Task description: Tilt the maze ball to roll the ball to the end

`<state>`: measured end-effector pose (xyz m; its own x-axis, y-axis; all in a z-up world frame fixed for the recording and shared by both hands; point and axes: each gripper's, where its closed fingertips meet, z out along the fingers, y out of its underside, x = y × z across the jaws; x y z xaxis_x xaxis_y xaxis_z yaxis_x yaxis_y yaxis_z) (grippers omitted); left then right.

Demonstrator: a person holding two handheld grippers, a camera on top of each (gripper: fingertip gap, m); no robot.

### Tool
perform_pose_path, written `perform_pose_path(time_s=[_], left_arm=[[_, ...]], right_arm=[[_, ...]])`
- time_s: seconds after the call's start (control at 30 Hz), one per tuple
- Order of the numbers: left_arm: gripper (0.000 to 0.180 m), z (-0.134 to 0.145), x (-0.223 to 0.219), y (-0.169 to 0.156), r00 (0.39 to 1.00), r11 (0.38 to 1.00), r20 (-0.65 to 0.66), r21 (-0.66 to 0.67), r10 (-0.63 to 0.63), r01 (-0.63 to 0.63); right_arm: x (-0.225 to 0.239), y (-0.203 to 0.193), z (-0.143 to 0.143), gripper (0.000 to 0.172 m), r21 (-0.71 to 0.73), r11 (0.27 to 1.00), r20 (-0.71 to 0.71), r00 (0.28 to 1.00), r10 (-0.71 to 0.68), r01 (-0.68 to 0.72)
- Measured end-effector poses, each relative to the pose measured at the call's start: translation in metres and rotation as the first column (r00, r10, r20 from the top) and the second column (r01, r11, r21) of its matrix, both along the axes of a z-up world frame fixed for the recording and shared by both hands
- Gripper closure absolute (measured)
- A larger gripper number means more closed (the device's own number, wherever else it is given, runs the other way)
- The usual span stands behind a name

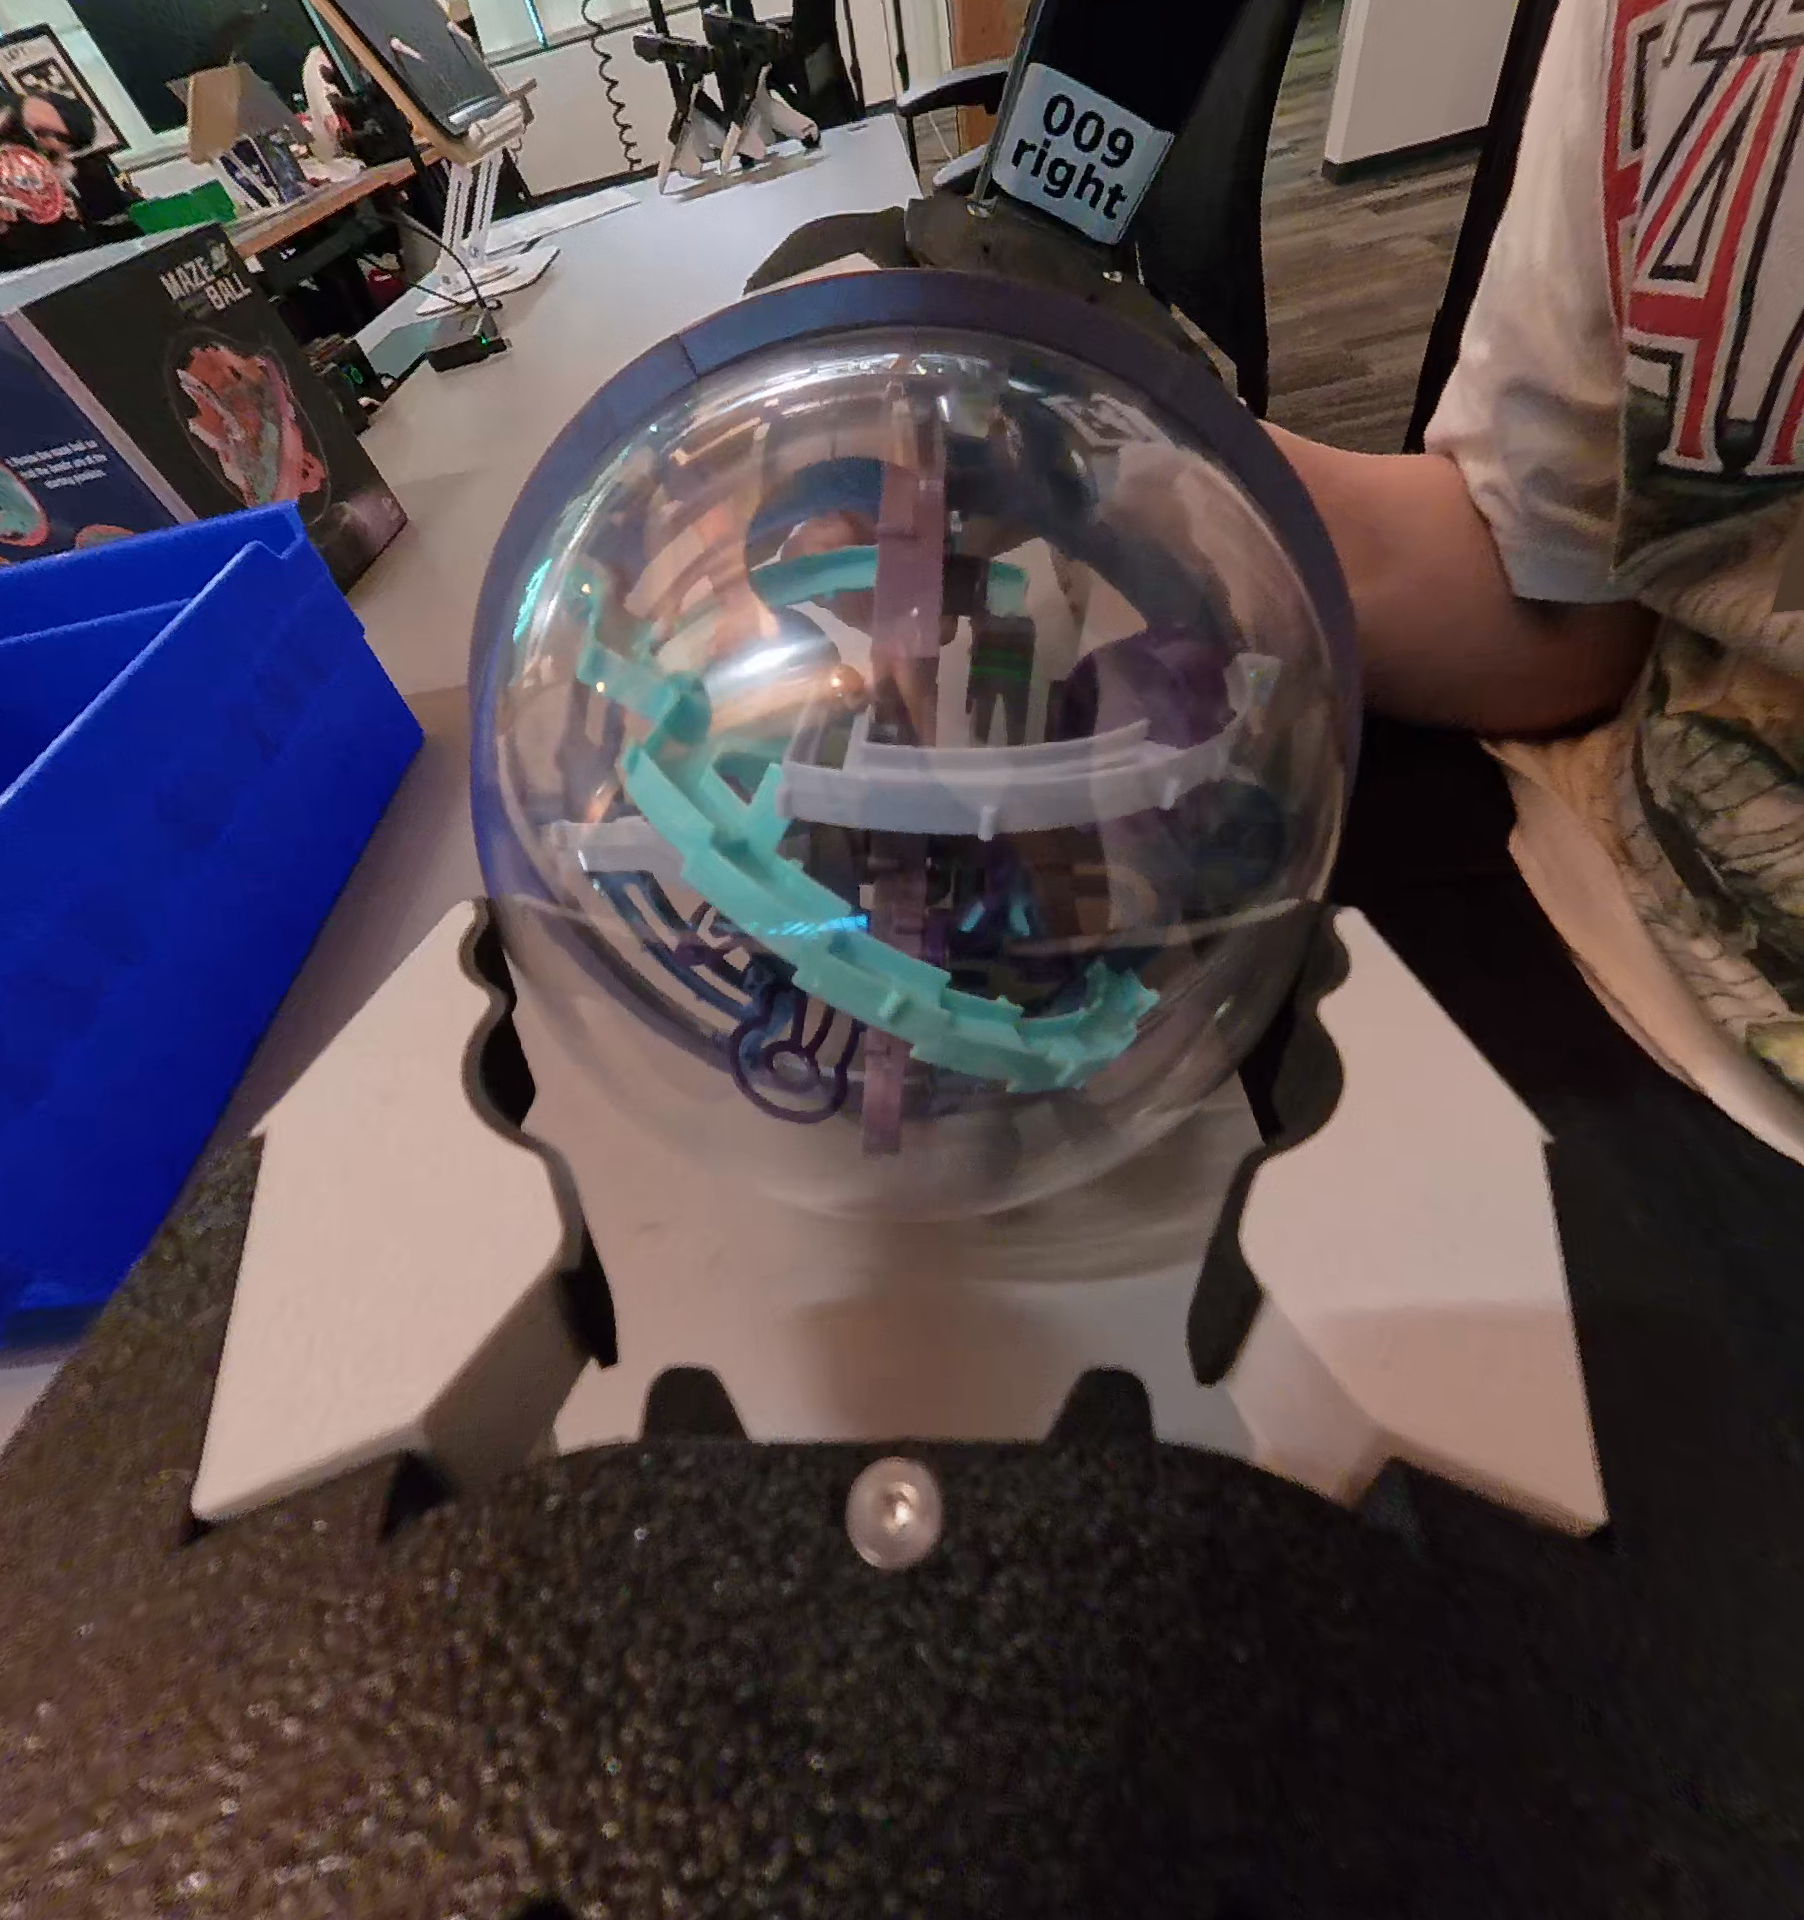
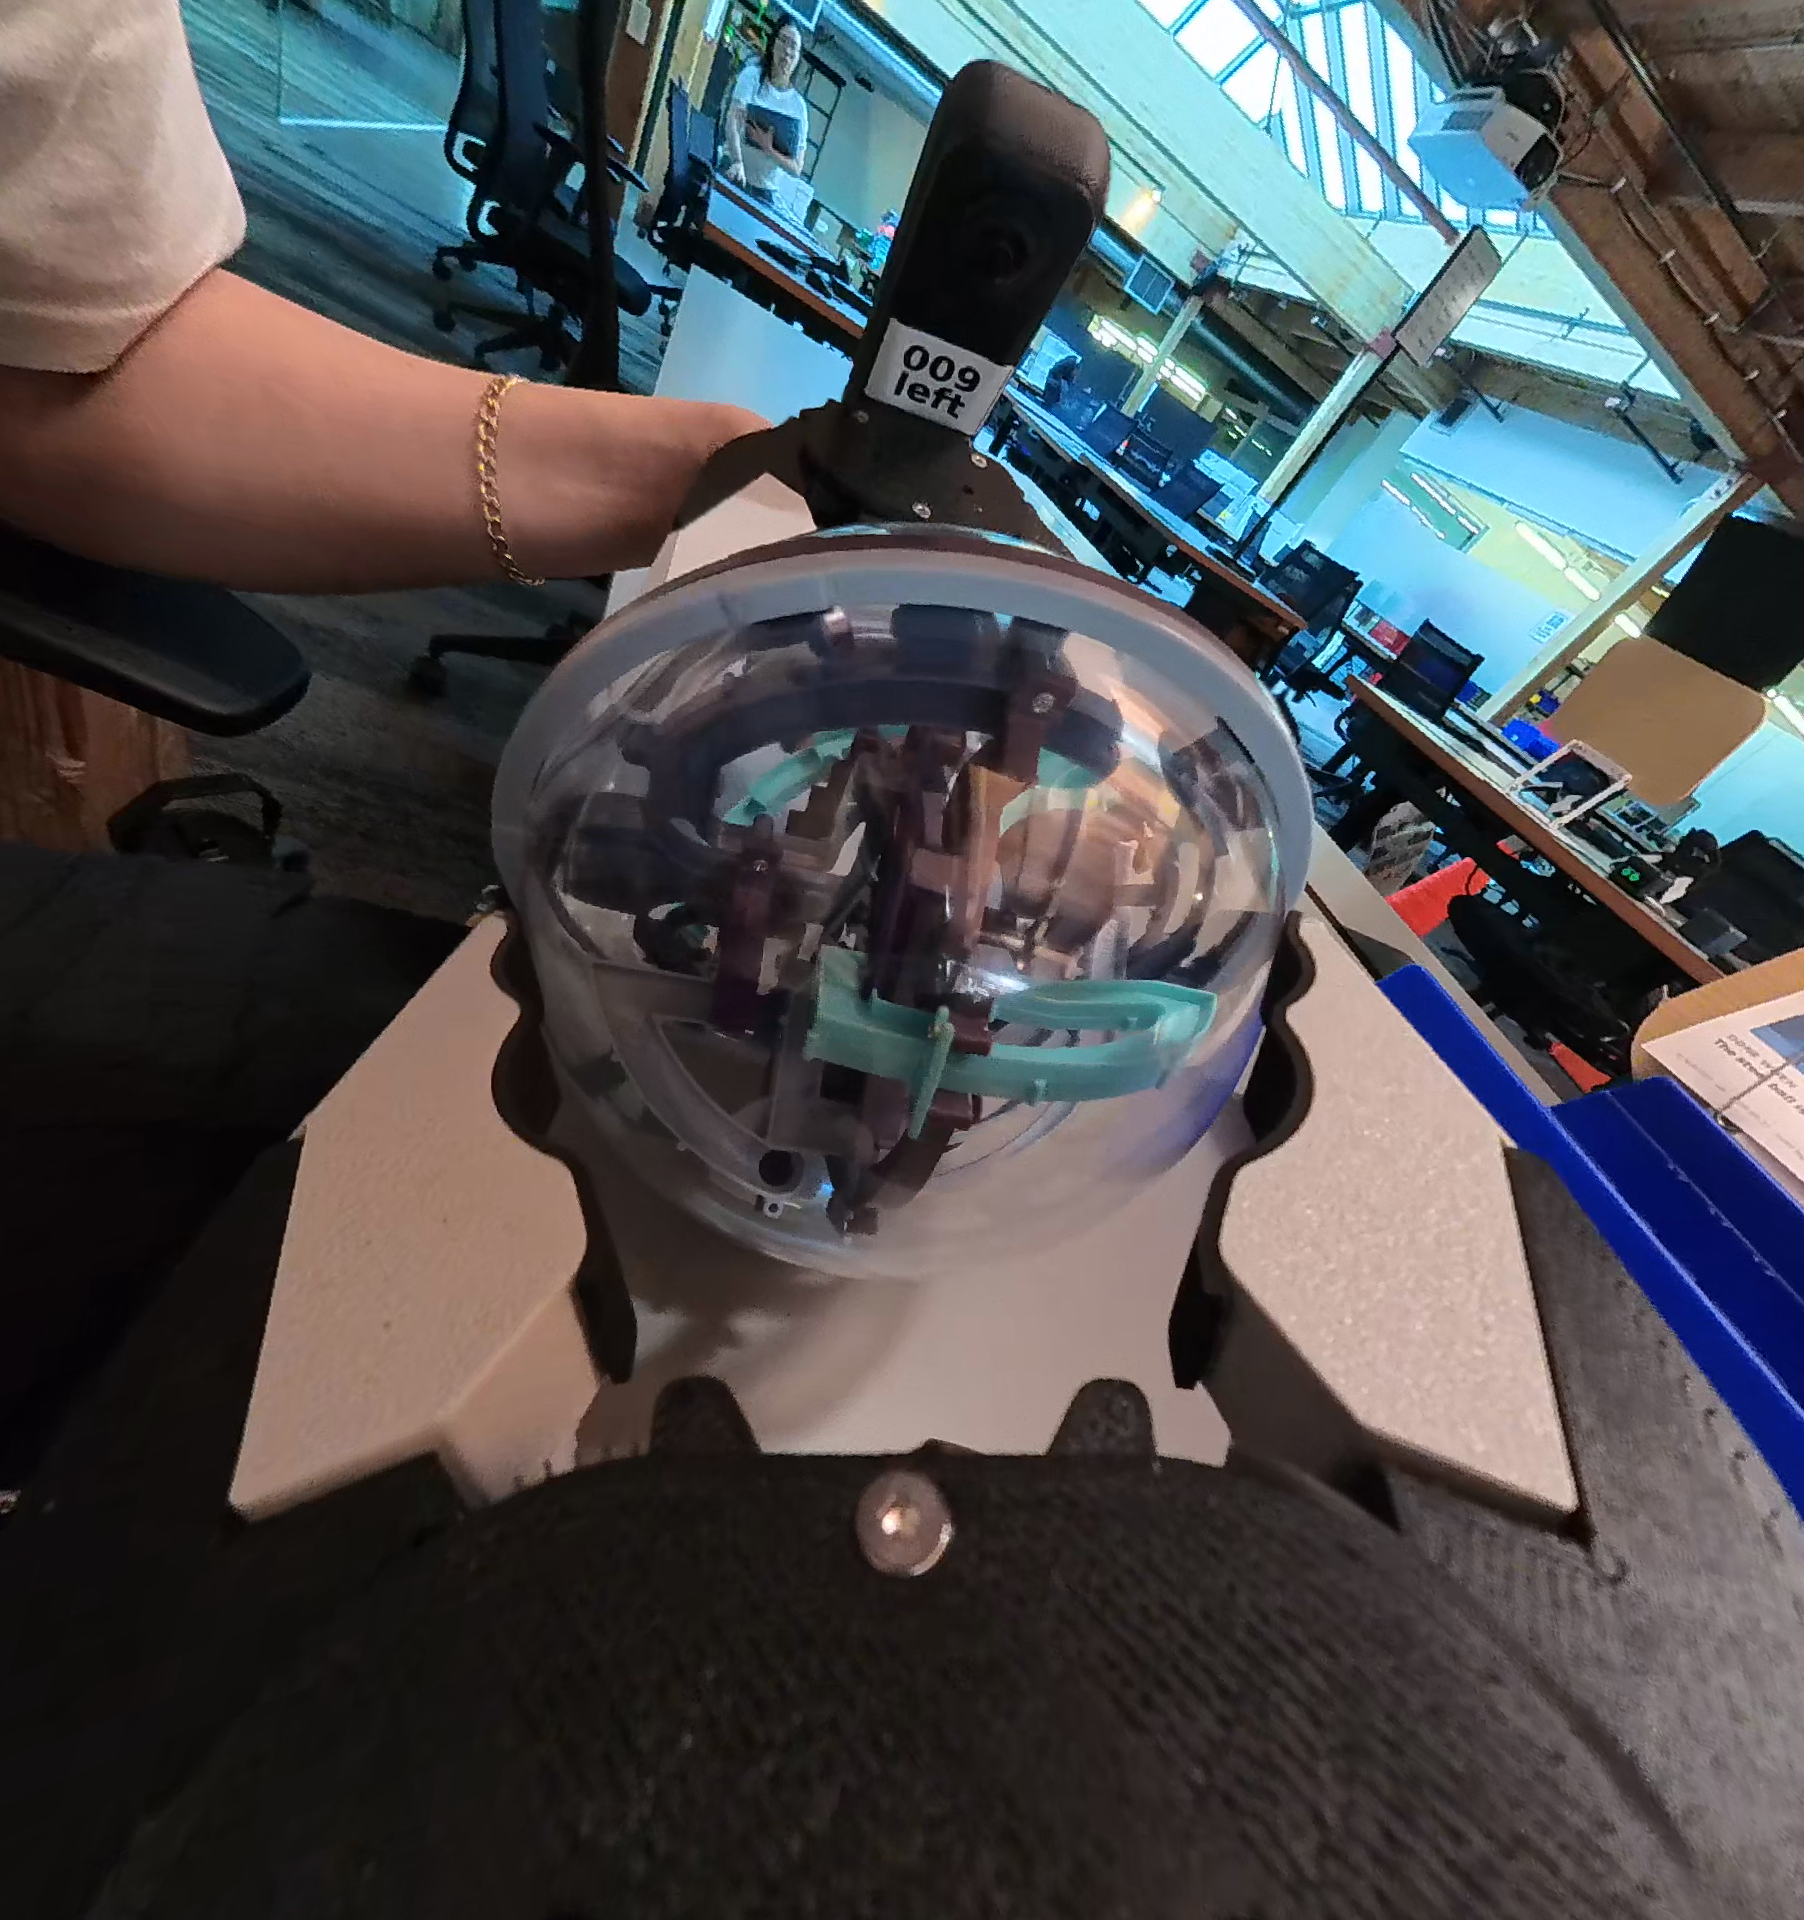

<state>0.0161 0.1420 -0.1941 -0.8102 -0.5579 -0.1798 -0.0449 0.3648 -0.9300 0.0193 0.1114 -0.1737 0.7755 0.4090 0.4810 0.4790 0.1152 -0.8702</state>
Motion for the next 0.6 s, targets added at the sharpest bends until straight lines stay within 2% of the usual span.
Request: perform_pose_path(time_s=[0.37, 0.6], left_arm=[[0.034, 0.0, -0.004, -0.002, 0.996, 0.999, 0.073, 0.026, -0.043, 0.041], [0.034, 0.002, -0.006, -0.011, 0.991, 0.995, 0.11, 0.074, -0.071, 0.063]], right_arm=[[-0.012, 0.005, 0.002, 0.034, 0.011, 1.0, 0.055, 0.998, -0.014, 0.014], [-0.015, -0.001, -0.001, 0.03, 0.052, 0.993, 0.077, 0.991, -0.105, 0.101]])
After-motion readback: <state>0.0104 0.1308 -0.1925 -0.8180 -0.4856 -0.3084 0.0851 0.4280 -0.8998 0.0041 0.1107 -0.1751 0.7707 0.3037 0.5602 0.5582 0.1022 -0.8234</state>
